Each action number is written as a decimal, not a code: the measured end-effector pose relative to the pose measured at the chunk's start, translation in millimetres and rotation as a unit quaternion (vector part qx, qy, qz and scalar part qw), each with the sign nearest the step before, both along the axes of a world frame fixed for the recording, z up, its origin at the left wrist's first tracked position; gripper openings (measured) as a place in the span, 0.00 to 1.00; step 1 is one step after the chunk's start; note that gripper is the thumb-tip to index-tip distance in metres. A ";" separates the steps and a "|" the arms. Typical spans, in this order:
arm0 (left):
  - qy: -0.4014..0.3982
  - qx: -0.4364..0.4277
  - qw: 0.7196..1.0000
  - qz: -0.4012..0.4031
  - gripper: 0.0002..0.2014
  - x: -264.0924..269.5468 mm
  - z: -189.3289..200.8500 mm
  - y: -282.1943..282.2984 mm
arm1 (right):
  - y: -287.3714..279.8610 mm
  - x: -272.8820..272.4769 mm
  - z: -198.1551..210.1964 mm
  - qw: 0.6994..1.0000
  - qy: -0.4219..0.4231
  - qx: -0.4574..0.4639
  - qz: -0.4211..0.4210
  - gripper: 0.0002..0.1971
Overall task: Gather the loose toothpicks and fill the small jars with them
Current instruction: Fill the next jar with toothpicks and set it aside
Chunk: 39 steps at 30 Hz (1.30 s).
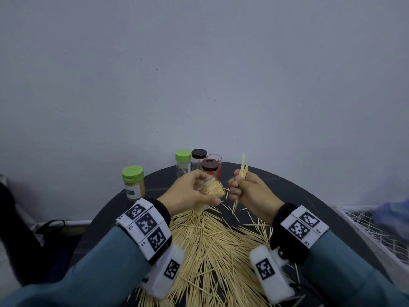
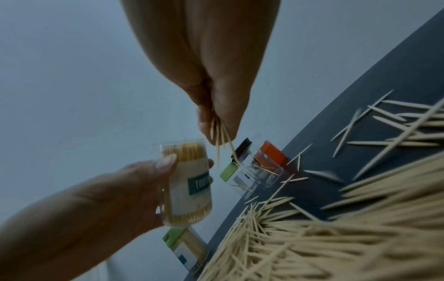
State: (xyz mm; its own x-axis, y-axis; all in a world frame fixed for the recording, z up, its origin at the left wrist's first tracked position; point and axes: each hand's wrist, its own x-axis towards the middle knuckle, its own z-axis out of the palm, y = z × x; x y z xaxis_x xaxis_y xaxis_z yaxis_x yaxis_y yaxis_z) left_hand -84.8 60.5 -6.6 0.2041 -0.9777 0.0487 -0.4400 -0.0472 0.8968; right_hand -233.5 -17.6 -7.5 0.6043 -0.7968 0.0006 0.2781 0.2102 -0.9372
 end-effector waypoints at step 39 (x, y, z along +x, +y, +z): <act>0.097 -0.006 0.993 -0.067 0.17 -13.4 6.4 10.1 | 12.2 6.3 -2.7 0.972 0.122 -0.198 -0.019 0.26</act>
State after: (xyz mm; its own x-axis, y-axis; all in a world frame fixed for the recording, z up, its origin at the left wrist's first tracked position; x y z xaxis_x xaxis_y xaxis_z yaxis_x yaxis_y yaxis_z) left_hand -98.3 70.6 -0.2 0.0789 -0.9963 0.0326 -0.2608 0.0109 0.9653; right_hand -227.2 -5.4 -10.2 0.5957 -0.7846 0.1721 0.0374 -0.1869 -0.9817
